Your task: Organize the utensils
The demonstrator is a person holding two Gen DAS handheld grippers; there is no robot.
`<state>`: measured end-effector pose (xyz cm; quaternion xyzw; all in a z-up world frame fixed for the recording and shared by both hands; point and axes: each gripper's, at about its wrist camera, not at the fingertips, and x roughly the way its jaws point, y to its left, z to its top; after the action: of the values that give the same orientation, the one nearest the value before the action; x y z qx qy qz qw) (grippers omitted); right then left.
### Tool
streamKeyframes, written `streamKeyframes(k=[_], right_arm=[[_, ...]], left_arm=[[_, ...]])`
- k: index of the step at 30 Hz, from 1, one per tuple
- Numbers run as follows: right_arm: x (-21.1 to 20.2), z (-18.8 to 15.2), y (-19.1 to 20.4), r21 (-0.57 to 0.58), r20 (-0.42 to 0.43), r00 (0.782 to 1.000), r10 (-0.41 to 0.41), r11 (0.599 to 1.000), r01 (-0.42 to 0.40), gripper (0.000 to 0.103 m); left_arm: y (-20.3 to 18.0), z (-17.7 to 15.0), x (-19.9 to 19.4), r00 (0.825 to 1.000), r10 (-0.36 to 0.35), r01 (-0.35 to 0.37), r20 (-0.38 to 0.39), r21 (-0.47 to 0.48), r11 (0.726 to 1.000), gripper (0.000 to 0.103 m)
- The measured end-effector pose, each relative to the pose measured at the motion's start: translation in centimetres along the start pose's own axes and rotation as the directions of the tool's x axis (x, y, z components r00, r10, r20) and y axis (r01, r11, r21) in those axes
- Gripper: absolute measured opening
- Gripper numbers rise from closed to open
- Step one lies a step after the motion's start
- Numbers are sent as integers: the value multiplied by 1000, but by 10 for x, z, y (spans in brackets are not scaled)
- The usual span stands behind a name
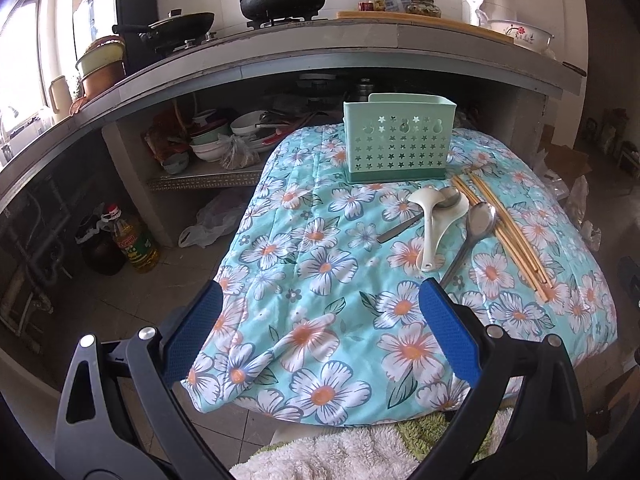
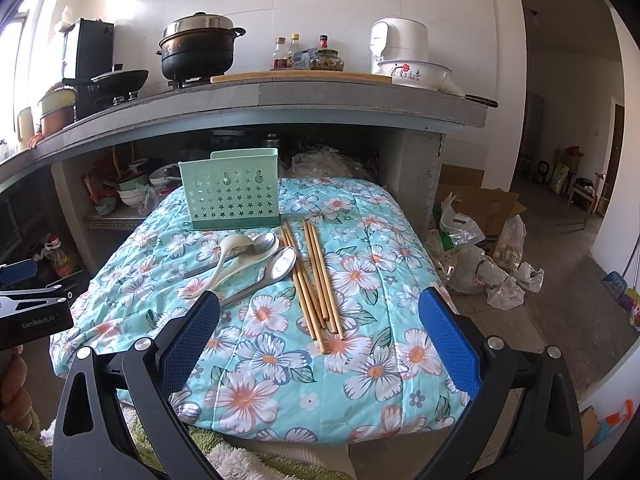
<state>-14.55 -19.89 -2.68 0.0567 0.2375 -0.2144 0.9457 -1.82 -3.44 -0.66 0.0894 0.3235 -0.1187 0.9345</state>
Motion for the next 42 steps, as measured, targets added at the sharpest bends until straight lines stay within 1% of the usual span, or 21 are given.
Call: streamKeyframes(k=[11,17,22,30,35,42], right_arm=[[0,0,1,0,1,1000,-1,1000,1,97],[0,-1,1,0,1,1000,-1,1000,1,97],[0,-1,1,2,-1,1000,0,1000,0,97],[0,-1,2,1,-1,1000,-1,1000,1,97],[1,-2,3,-1,-3,1000,-1,1000,1,97],[15,-7,6,-12,-25,1000,-13,1000,13,97]], left_arm=[[-3,0,-1,1000,-13,13,-1,4,1000,95],[-1,0,-1,1000,-9,9,-3,-2,1000,95],[1,1,-6,1000,-4,4,21,-10,1000,95],[0,0,-5,1000,-3,3,17,-5,1000,95],[-1,-1,4,1000,-17,17,-16,-9,1000,95],[-6,-2,27,998,-15,17,-67,21,1000,95]])
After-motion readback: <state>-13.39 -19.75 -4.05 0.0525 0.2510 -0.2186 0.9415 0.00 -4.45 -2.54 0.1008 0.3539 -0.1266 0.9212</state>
